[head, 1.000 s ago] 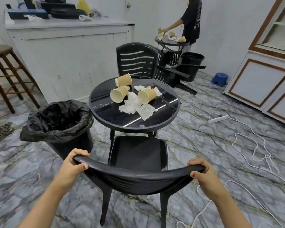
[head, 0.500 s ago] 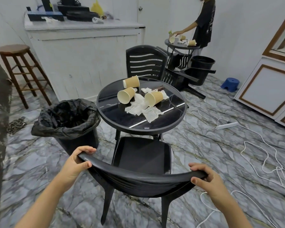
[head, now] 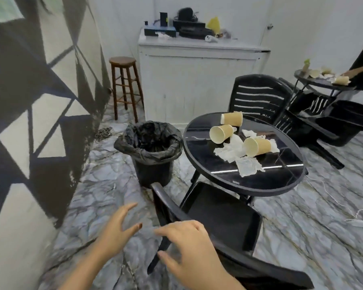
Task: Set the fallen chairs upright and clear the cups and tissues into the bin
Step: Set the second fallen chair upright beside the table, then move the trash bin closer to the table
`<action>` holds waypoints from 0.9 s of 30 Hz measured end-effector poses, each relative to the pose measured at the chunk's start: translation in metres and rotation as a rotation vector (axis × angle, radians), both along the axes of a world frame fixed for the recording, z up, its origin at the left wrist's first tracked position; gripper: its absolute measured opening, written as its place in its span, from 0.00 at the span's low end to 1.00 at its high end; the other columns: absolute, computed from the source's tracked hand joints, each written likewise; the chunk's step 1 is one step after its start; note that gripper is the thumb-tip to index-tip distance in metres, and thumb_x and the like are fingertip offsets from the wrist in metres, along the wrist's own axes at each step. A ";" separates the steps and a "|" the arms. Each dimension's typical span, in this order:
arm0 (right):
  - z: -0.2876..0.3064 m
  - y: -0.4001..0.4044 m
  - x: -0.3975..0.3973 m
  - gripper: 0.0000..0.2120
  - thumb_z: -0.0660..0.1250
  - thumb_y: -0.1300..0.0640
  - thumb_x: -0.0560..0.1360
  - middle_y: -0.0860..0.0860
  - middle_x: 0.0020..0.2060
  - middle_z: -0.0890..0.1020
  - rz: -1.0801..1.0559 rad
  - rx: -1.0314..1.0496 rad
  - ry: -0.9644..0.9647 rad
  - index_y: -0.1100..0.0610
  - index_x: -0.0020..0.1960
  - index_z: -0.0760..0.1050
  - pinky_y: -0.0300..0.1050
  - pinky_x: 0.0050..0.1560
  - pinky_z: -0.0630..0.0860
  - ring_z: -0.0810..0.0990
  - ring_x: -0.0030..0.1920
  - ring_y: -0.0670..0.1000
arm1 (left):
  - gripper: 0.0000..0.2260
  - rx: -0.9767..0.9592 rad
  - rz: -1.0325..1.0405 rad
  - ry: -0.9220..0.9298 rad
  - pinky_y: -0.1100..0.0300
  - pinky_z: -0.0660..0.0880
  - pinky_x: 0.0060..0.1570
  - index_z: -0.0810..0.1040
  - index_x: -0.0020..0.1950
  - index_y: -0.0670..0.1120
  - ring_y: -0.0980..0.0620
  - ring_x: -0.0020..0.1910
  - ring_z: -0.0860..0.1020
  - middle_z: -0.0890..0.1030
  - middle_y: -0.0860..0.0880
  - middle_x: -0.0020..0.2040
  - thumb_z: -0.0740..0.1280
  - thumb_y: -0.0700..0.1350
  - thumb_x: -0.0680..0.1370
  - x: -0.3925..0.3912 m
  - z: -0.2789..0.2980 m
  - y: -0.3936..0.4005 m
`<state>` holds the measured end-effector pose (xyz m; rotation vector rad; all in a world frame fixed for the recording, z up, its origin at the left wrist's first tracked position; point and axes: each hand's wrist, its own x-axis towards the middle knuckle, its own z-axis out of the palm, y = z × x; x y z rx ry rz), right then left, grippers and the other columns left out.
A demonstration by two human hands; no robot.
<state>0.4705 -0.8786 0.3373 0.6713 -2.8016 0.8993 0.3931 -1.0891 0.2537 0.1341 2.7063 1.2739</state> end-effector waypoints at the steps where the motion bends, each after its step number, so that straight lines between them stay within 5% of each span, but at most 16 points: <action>1: -0.002 -0.012 -0.006 0.19 0.62 0.47 0.71 0.42 0.57 0.77 0.085 -0.025 -0.065 0.41 0.61 0.69 0.41 0.62 0.63 0.68 0.60 0.41 | 0.23 -0.039 0.022 -0.008 0.58 0.65 0.64 0.67 0.65 0.54 0.56 0.64 0.67 0.69 0.55 0.65 0.70 0.48 0.73 0.009 -0.008 -0.011; 6: -0.035 -0.061 -0.033 0.23 0.63 0.50 0.74 0.51 0.65 0.70 0.409 0.137 -0.287 0.50 0.68 0.65 0.48 0.66 0.62 0.65 0.67 0.52 | 0.23 -0.173 0.220 -0.069 0.57 0.66 0.64 0.71 0.65 0.46 0.49 0.64 0.72 0.74 0.47 0.64 0.71 0.47 0.71 0.060 -0.034 -0.053; 14: -0.102 -0.087 -0.057 0.32 0.65 0.43 0.71 0.53 0.69 0.65 0.317 0.470 -0.545 0.51 0.71 0.58 0.52 0.68 0.61 0.63 0.69 0.57 | 0.23 -0.426 0.404 -0.196 0.60 0.63 0.65 0.66 0.69 0.50 0.53 0.68 0.66 0.70 0.50 0.69 0.64 0.51 0.75 0.126 -0.053 -0.066; 27: -0.112 -0.096 -0.067 0.33 0.62 0.42 0.72 0.54 0.71 0.64 0.345 0.569 -0.619 0.52 0.72 0.56 0.53 0.69 0.59 0.61 0.71 0.56 | 0.26 -0.482 0.442 -0.330 0.55 0.63 0.68 0.63 0.71 0.50 0.50 0.70 0.65 0.68 0.49 0.70 0.63 0.52 0.74 0.125 -0.056 -0.059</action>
